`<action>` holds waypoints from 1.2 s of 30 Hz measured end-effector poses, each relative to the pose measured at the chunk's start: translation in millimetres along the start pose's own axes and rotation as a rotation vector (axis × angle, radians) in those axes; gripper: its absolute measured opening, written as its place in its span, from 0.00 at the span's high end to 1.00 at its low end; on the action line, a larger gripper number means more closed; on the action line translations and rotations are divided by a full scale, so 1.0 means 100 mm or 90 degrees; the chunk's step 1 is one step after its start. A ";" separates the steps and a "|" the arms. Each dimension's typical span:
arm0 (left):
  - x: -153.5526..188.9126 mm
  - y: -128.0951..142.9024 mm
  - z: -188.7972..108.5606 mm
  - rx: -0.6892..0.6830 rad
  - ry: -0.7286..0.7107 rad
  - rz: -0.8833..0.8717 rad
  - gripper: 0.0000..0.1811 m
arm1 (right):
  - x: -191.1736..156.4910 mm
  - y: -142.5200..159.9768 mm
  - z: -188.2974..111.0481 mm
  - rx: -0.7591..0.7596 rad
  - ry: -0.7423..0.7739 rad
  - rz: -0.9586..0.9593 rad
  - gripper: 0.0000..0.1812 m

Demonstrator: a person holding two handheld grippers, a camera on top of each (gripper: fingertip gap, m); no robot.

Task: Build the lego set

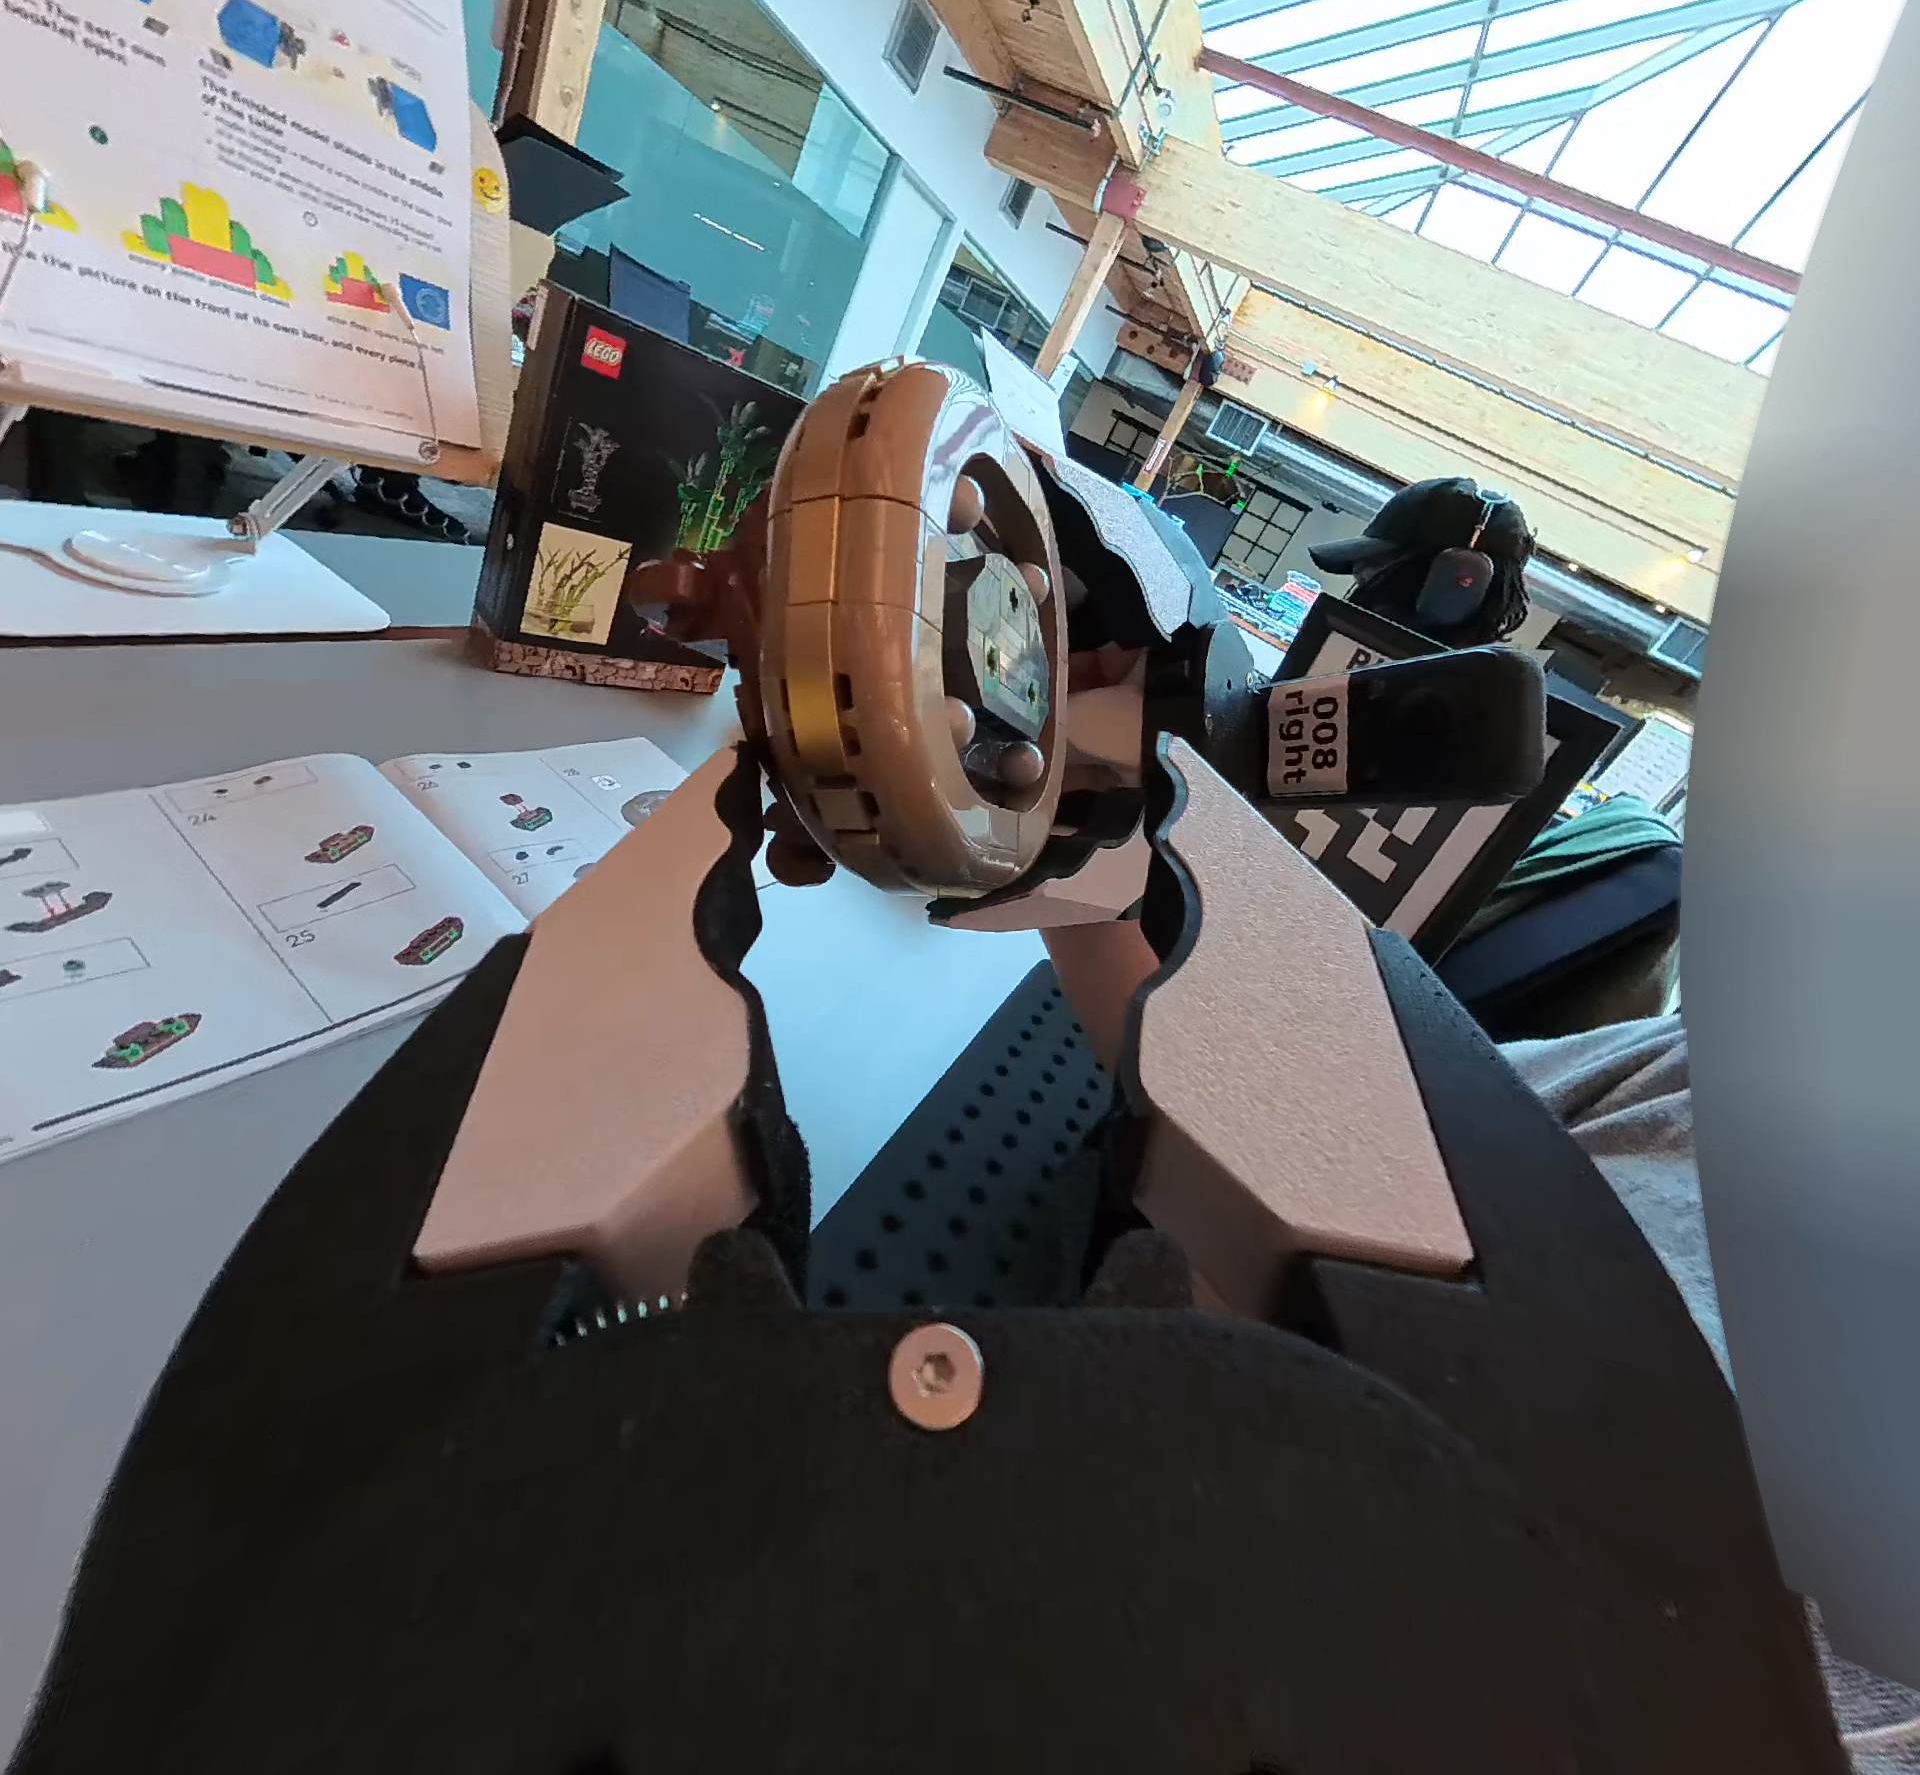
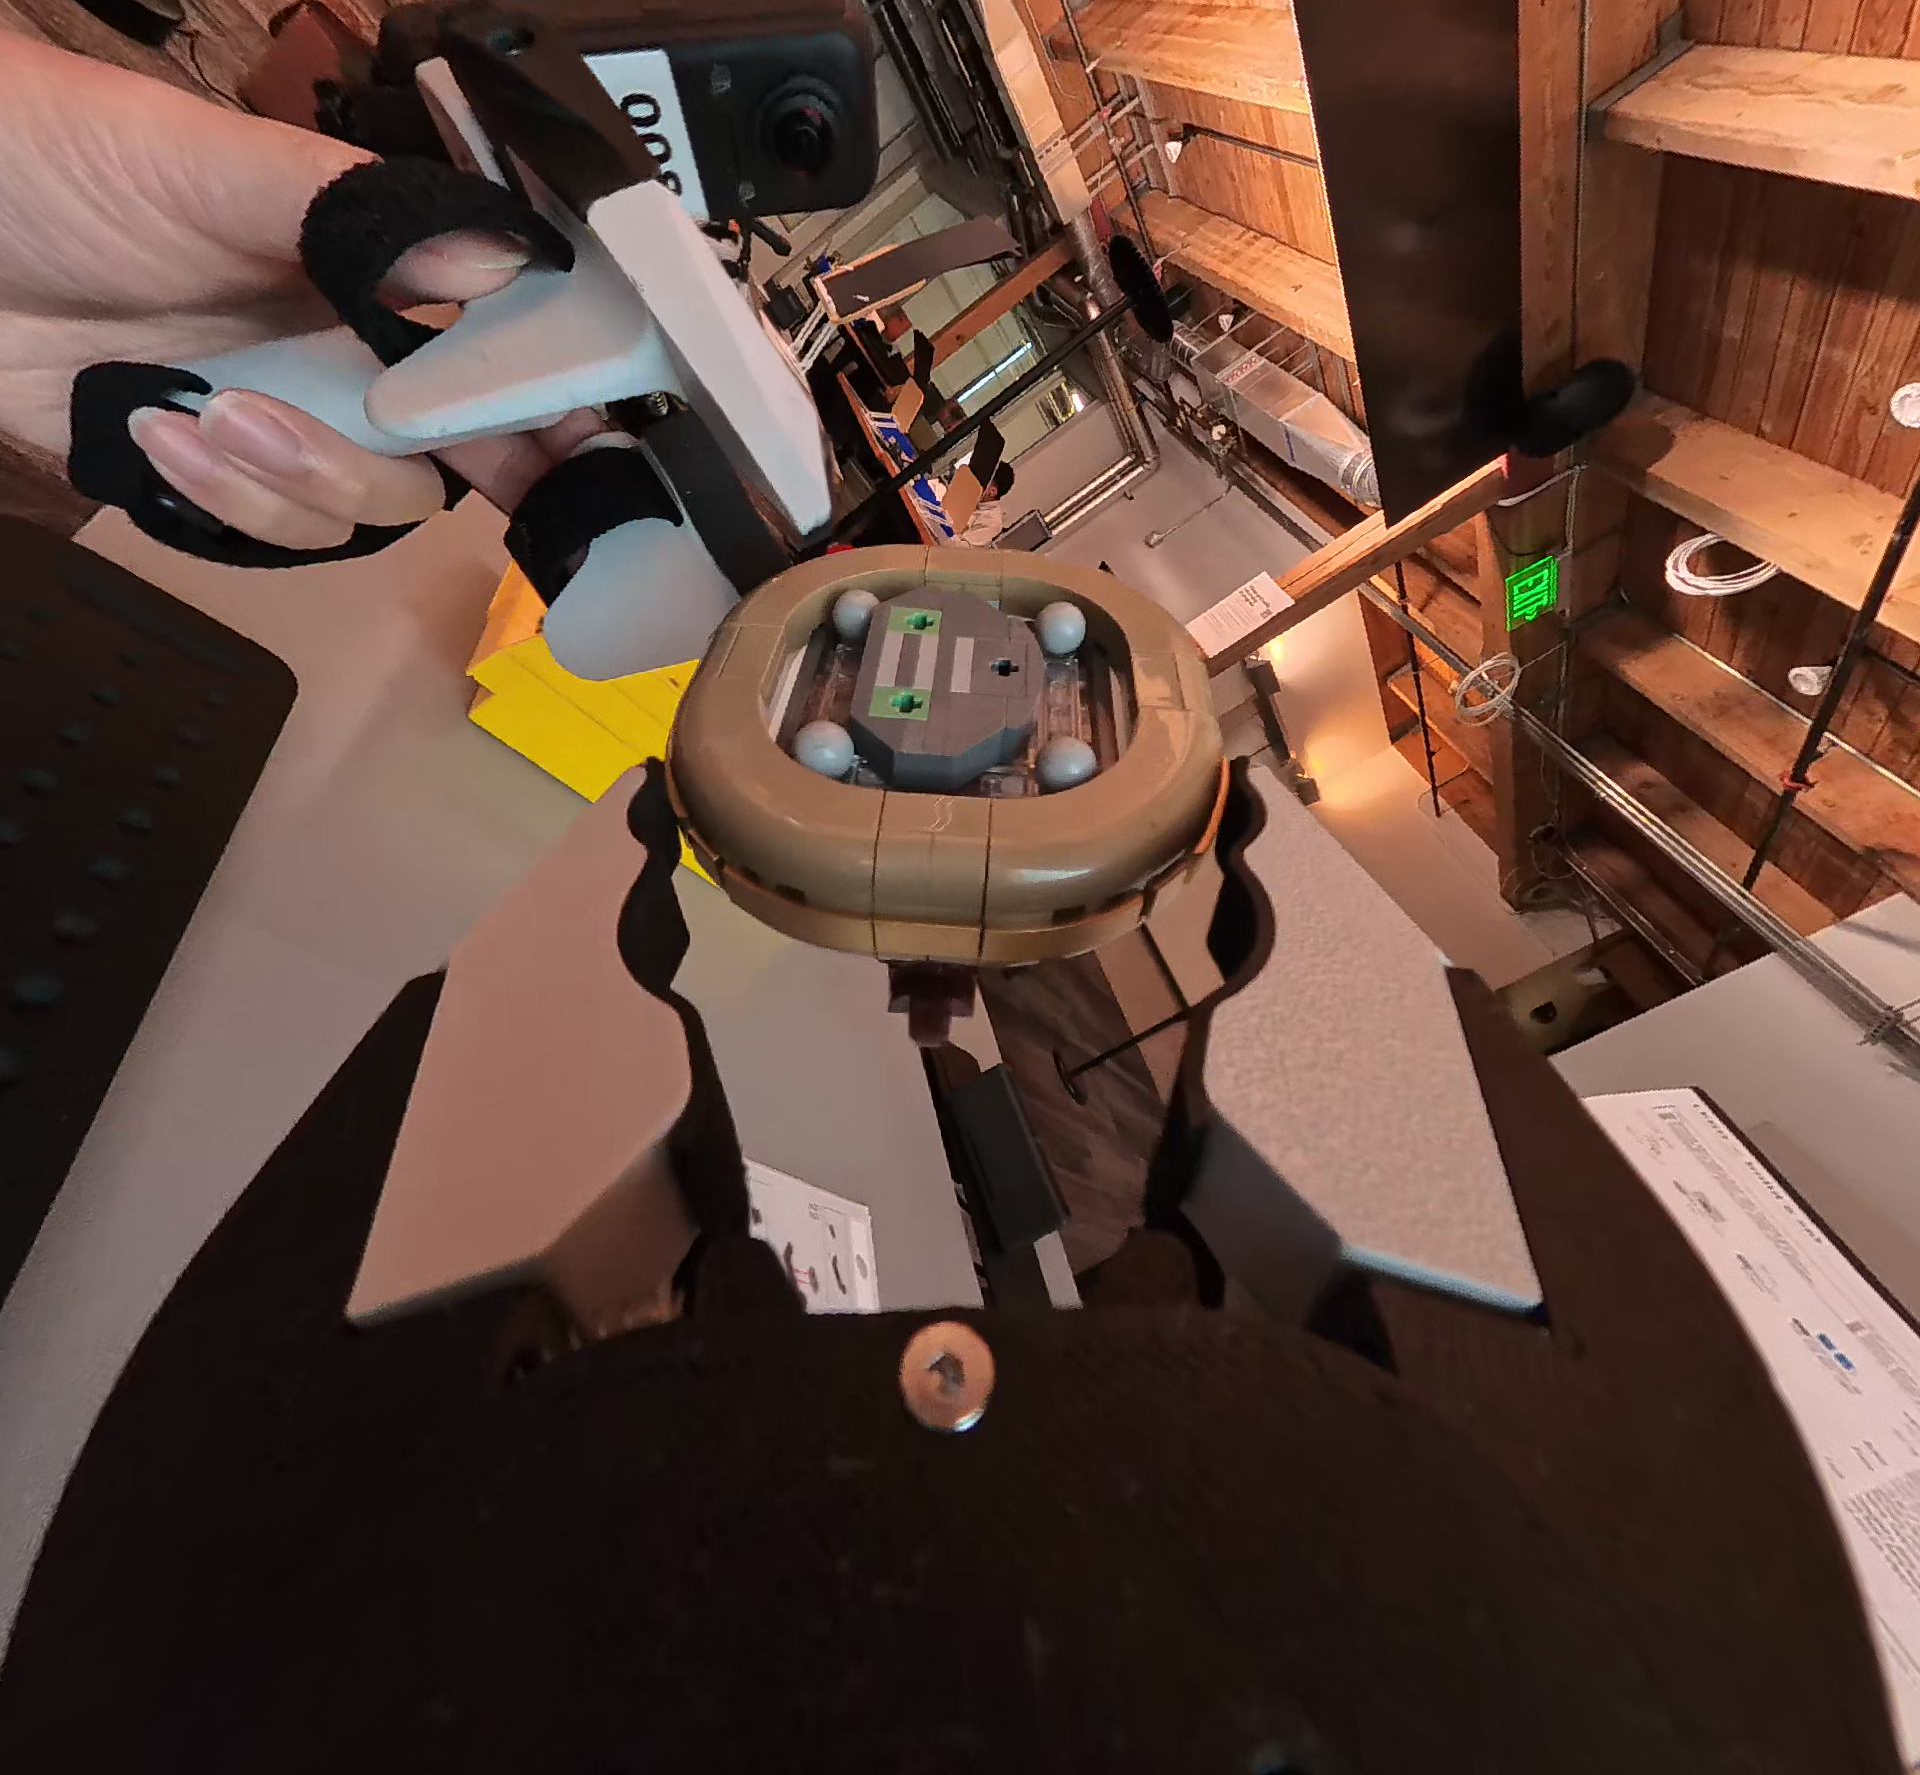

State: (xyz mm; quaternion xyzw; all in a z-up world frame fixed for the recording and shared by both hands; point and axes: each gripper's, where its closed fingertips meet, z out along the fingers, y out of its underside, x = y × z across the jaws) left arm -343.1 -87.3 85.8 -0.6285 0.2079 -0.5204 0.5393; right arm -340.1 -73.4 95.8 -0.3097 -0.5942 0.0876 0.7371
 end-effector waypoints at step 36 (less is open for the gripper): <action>-0.21 0.12 0.15 -0.029 -0.037 -0.101 0.56 | 0.01 0.28 0.02 0.009 -0.062 0.228 0.43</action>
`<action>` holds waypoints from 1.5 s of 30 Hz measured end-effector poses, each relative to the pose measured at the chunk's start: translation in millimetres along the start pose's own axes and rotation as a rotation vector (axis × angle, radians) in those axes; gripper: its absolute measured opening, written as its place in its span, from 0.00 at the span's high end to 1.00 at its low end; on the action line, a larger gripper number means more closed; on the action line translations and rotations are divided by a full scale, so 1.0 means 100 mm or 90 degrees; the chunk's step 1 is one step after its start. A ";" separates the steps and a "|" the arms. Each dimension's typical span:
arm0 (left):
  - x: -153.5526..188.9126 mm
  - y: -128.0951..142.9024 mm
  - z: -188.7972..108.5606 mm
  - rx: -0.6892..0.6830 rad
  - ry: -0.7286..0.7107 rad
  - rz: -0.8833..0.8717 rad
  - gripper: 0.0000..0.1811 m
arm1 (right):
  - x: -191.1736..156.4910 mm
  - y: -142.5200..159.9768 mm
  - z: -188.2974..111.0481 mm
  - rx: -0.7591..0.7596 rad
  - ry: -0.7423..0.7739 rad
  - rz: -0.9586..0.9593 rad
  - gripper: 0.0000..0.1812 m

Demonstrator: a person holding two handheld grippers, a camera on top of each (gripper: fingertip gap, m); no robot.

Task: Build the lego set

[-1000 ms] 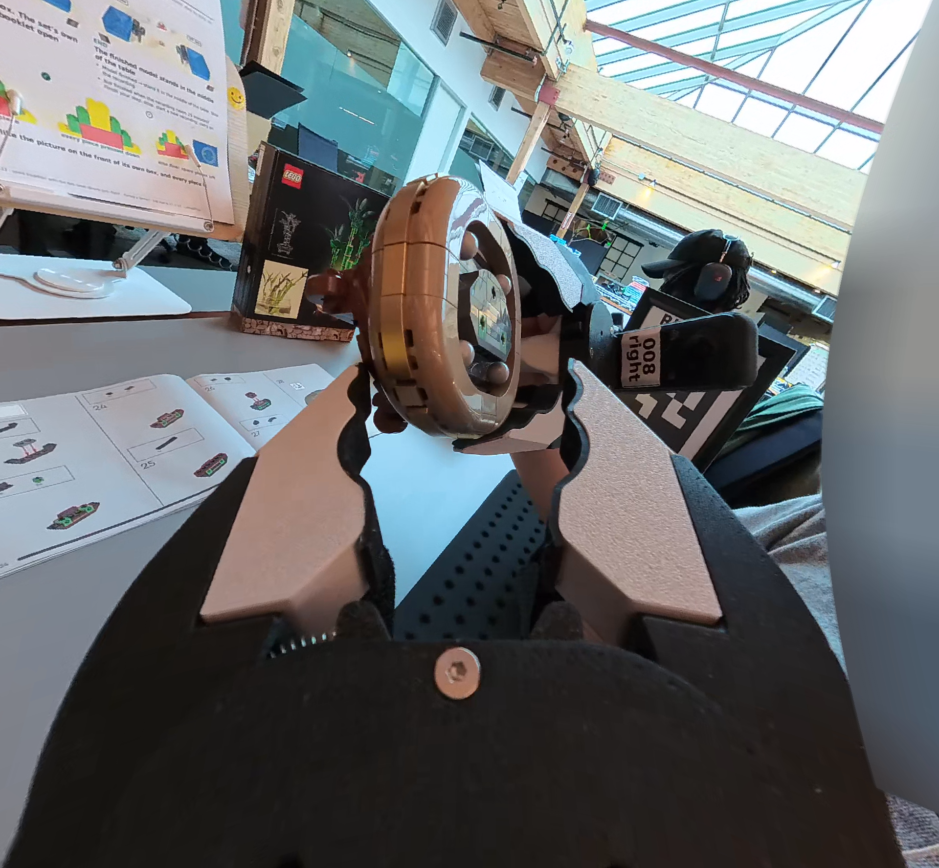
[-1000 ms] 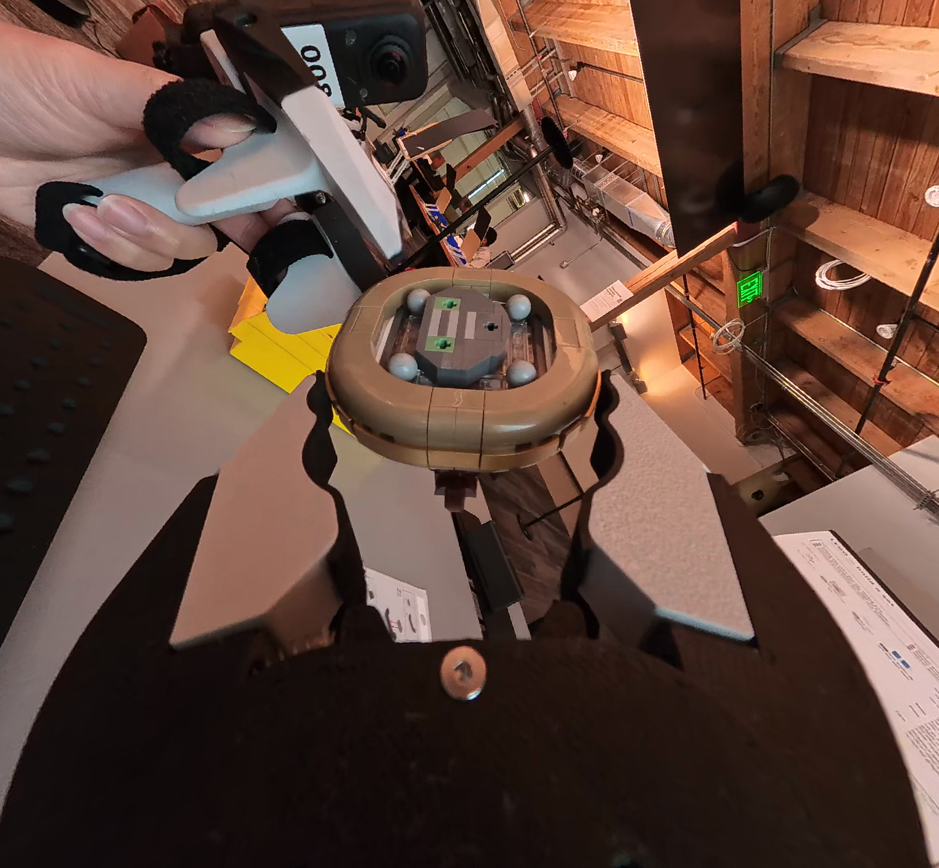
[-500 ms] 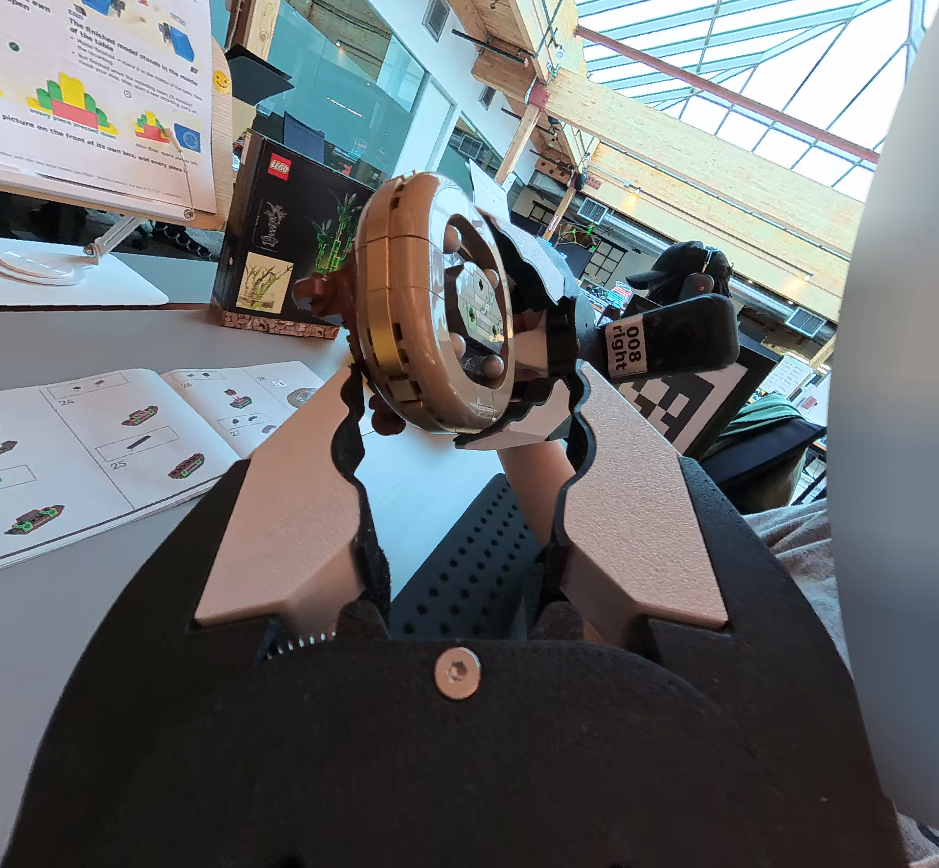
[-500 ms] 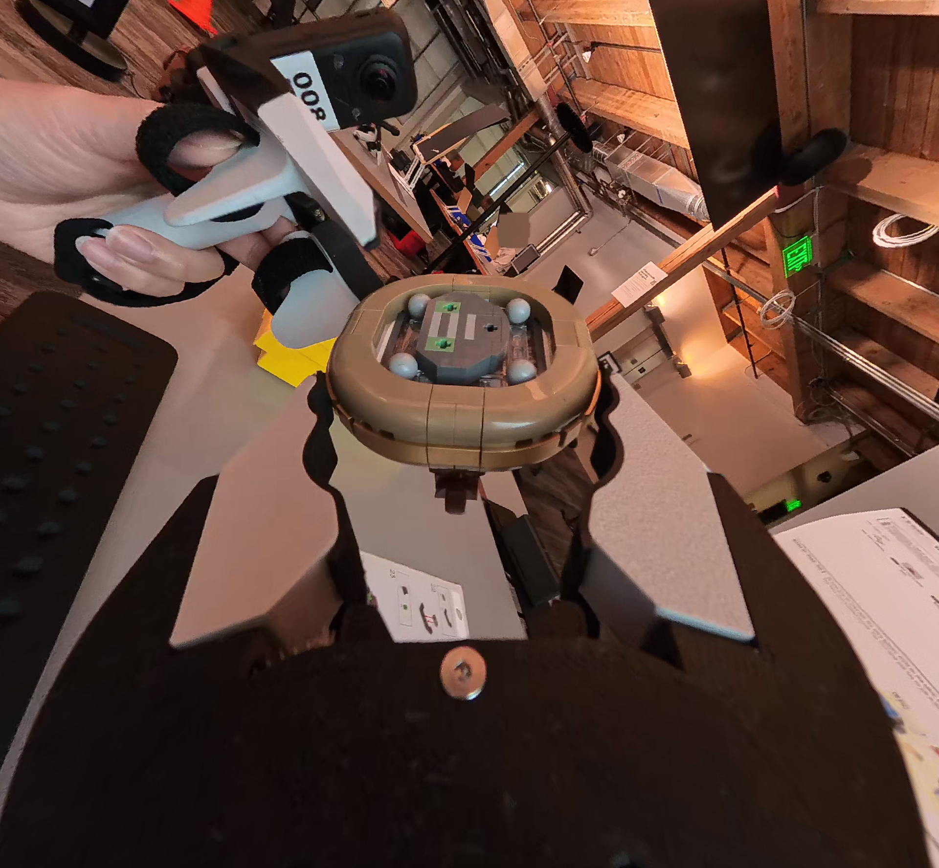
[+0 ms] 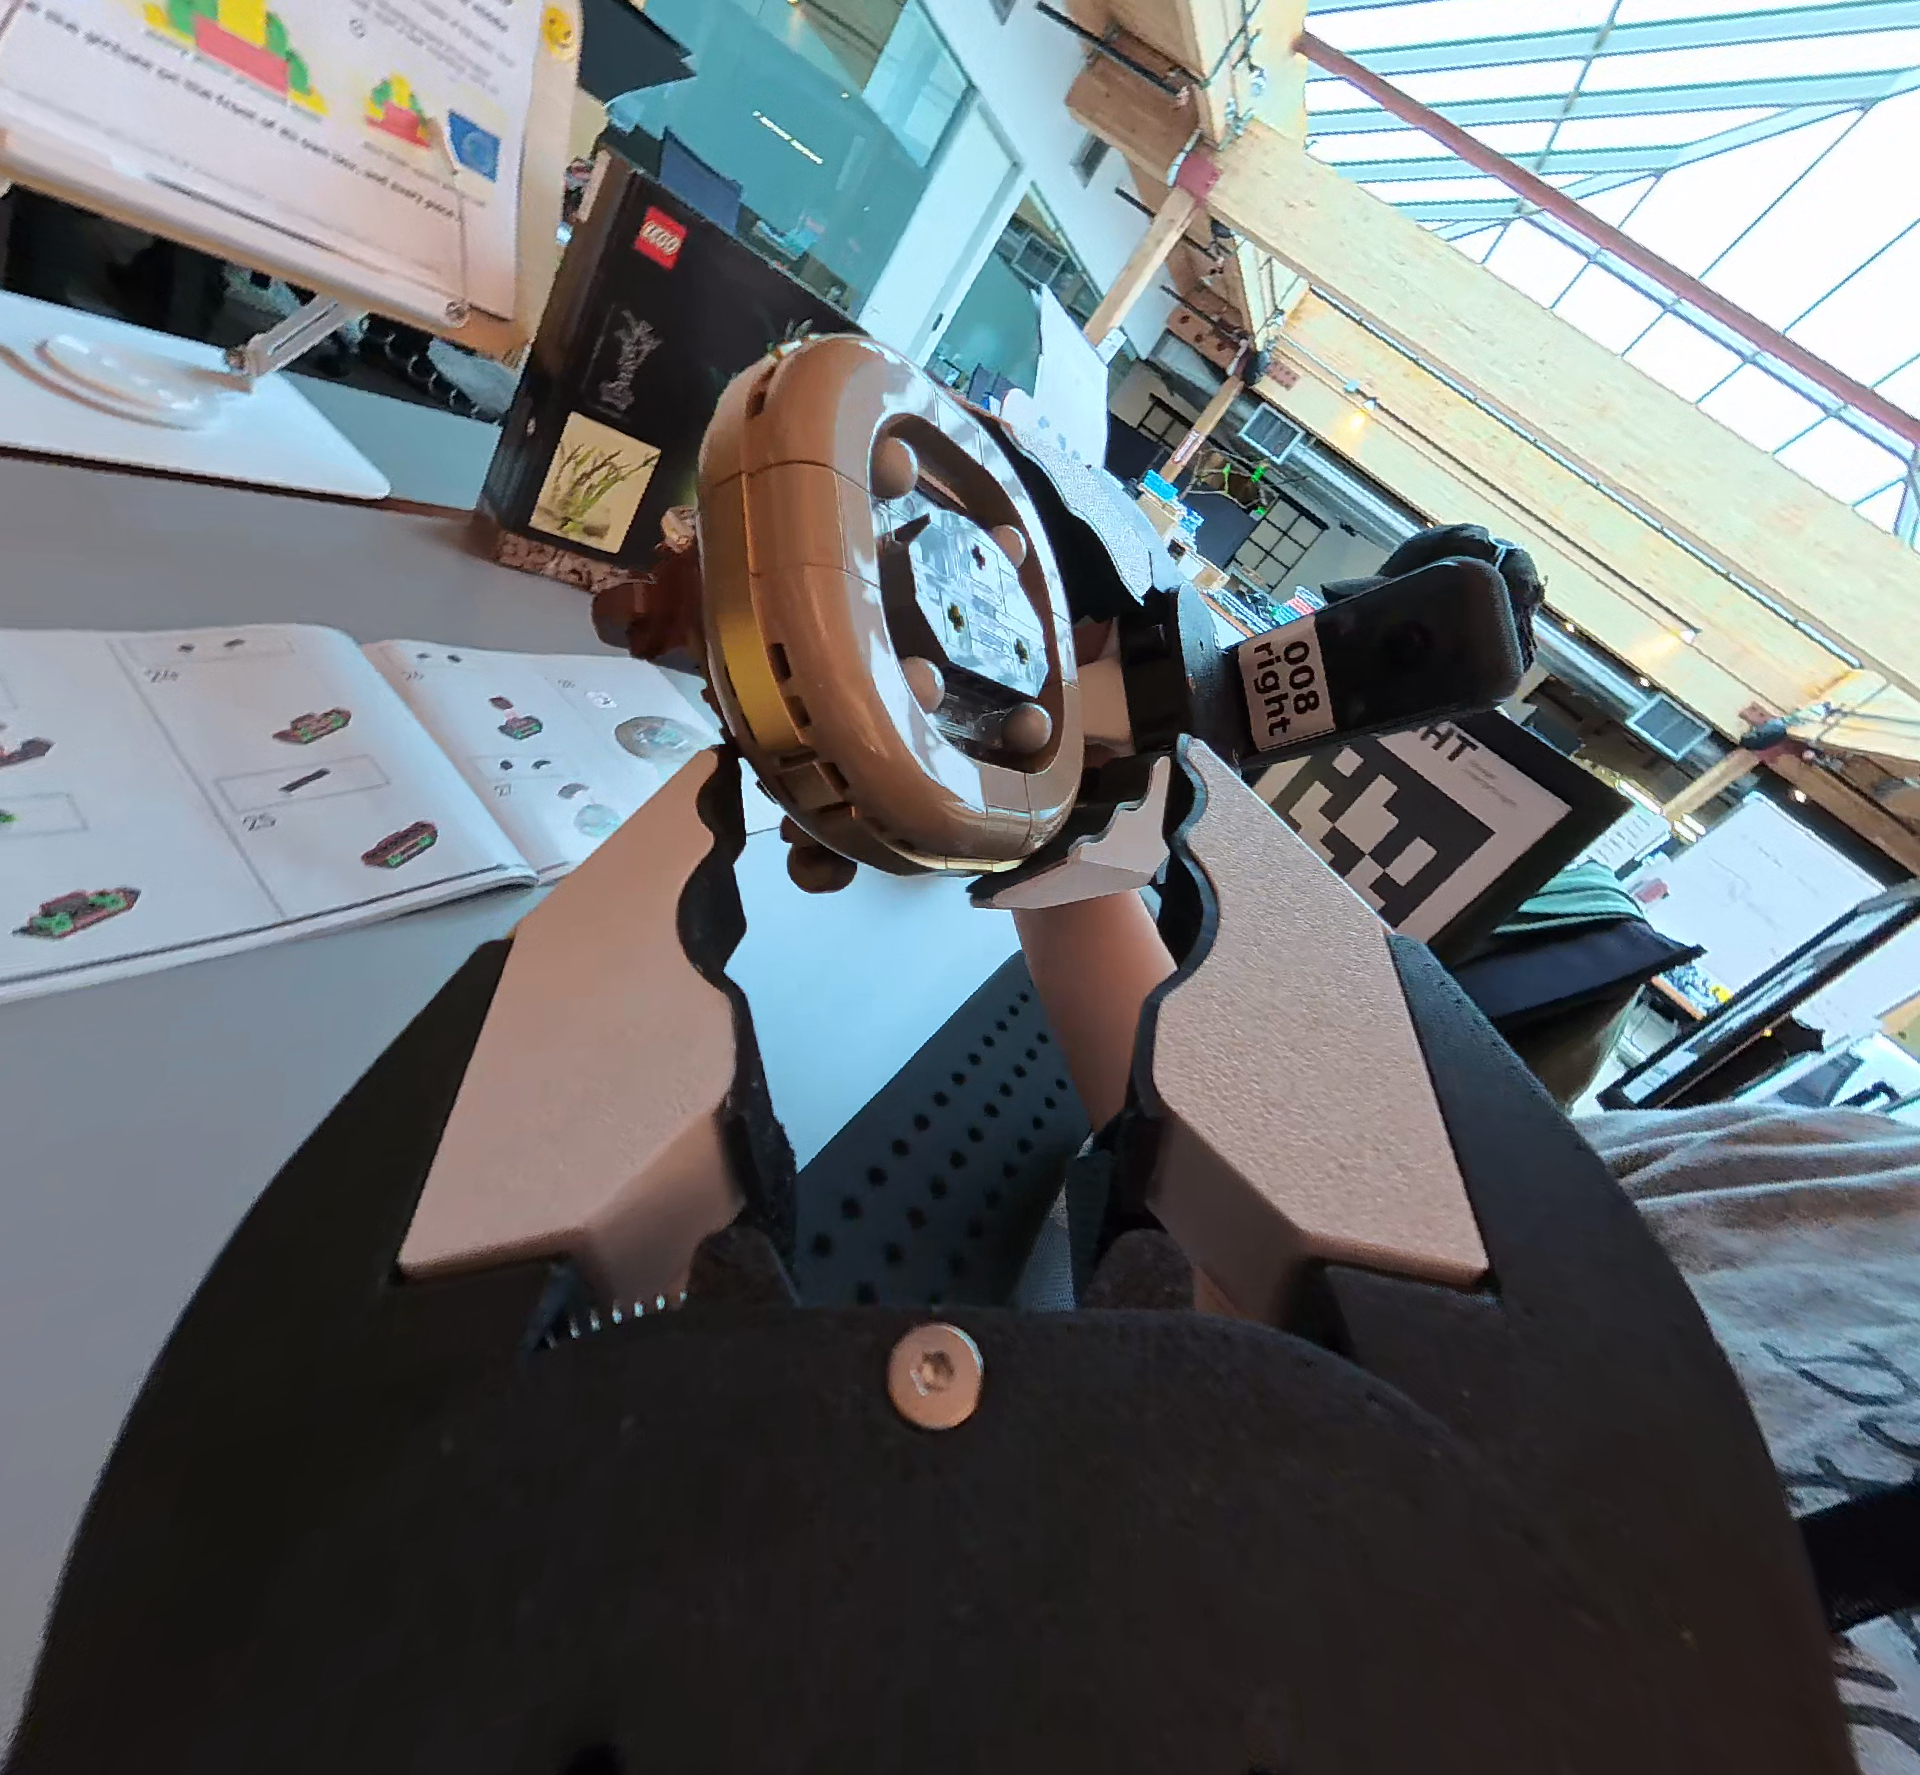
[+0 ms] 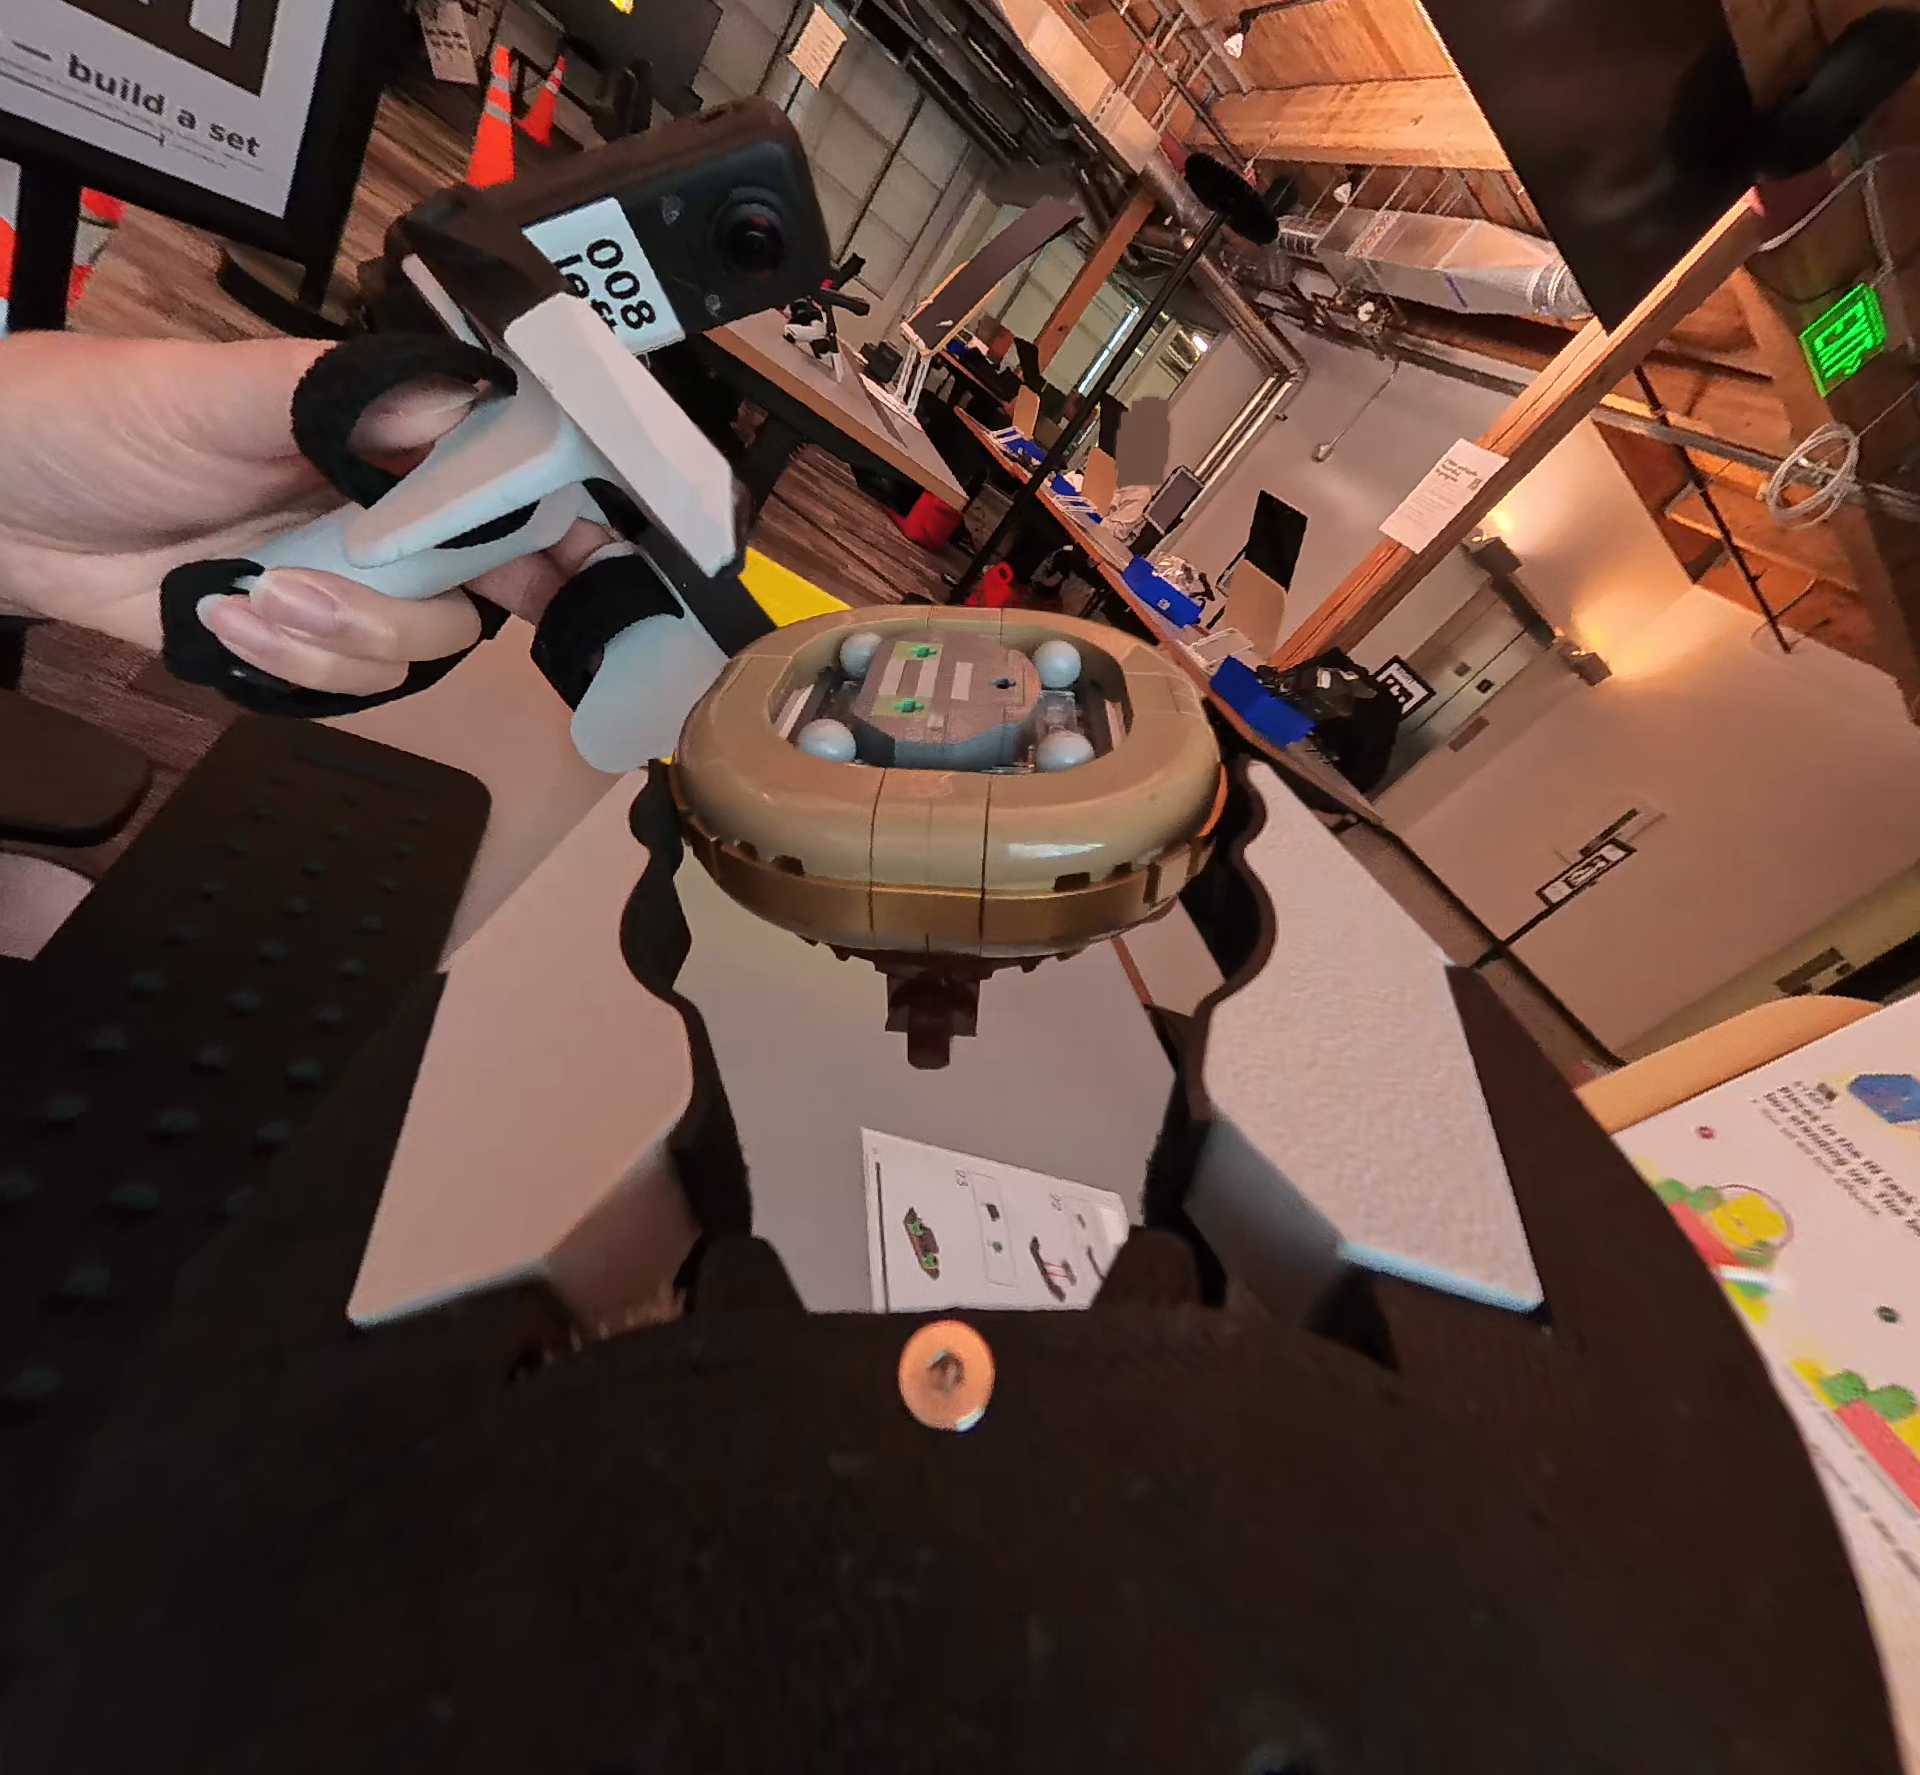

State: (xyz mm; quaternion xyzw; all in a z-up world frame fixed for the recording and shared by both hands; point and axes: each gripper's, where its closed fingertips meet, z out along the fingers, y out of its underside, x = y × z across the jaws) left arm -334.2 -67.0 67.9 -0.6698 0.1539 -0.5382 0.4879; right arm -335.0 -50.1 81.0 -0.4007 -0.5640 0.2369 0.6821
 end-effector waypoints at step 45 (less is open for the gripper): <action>-2.01 1.05 -0.61 -0.093 -0.324 -0.324 0.70 | -0.95 2.01 0.97 -0.257 -0.278 0.331 0.44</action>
